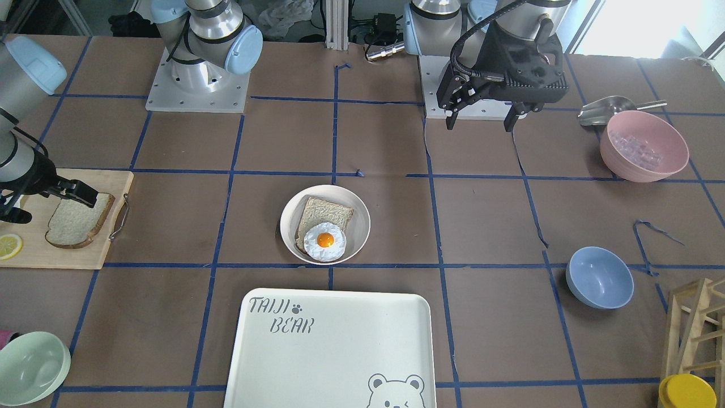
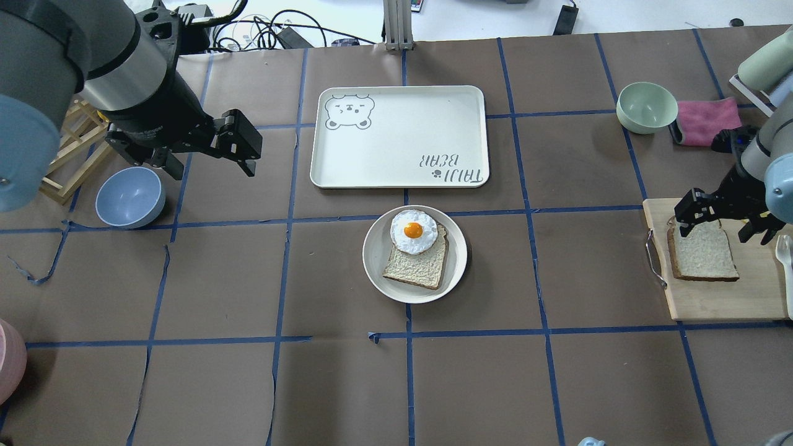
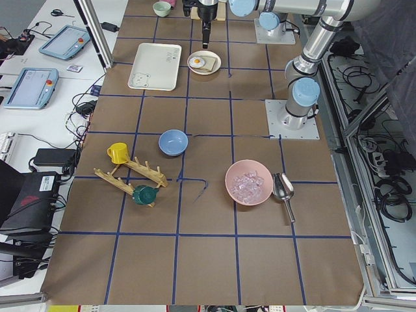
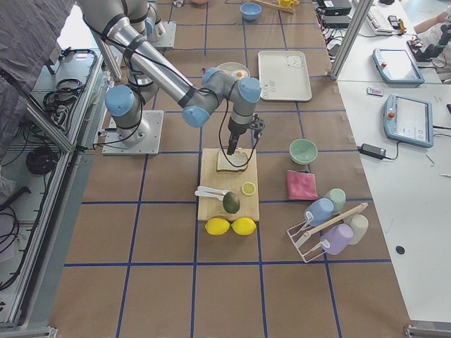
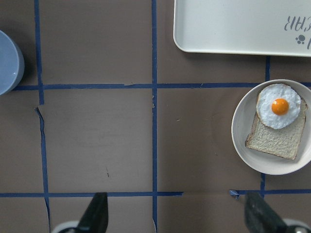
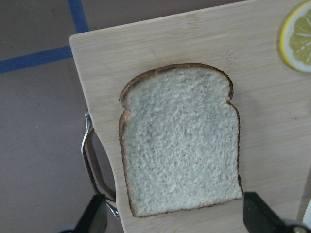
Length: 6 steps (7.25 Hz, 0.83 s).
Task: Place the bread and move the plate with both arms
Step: 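Lower the right gripper onto the bread slice on the cutting board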
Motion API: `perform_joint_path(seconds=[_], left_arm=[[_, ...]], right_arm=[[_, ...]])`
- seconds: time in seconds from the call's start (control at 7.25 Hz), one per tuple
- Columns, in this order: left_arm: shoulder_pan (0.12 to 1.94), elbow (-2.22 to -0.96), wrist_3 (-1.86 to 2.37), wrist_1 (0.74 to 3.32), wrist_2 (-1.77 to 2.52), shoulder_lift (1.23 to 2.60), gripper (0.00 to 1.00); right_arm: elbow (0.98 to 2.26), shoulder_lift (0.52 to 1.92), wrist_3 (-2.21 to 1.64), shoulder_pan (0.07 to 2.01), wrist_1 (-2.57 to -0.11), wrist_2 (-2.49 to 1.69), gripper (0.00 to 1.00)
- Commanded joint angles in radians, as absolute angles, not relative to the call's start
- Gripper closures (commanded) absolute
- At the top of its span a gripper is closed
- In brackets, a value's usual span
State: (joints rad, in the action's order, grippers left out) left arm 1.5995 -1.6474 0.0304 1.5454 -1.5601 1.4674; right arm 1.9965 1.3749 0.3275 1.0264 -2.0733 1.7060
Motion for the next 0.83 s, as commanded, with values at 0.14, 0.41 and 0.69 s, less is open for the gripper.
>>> perform_joint_path(seconds=[0.14,0.41,0.69], left_arm=[[1.597,-1.649,0.023,1.543,-1.562,1.468,0.0],[1.597,-1.651,0.031,1.543,-1.56,1.47,0.0],[1.598,-1.649,0.032,1.542,-1.559,1.473,0.0]], right_arm=[[2.013,1.29,0.36,1.005,-2.229,1.703,0.0],[1.974,1.289,0.479,0.997,-2.221,1.7,0.0],[1.97,1.289,0.663,0.912,-2.211,1.544,0.0]])
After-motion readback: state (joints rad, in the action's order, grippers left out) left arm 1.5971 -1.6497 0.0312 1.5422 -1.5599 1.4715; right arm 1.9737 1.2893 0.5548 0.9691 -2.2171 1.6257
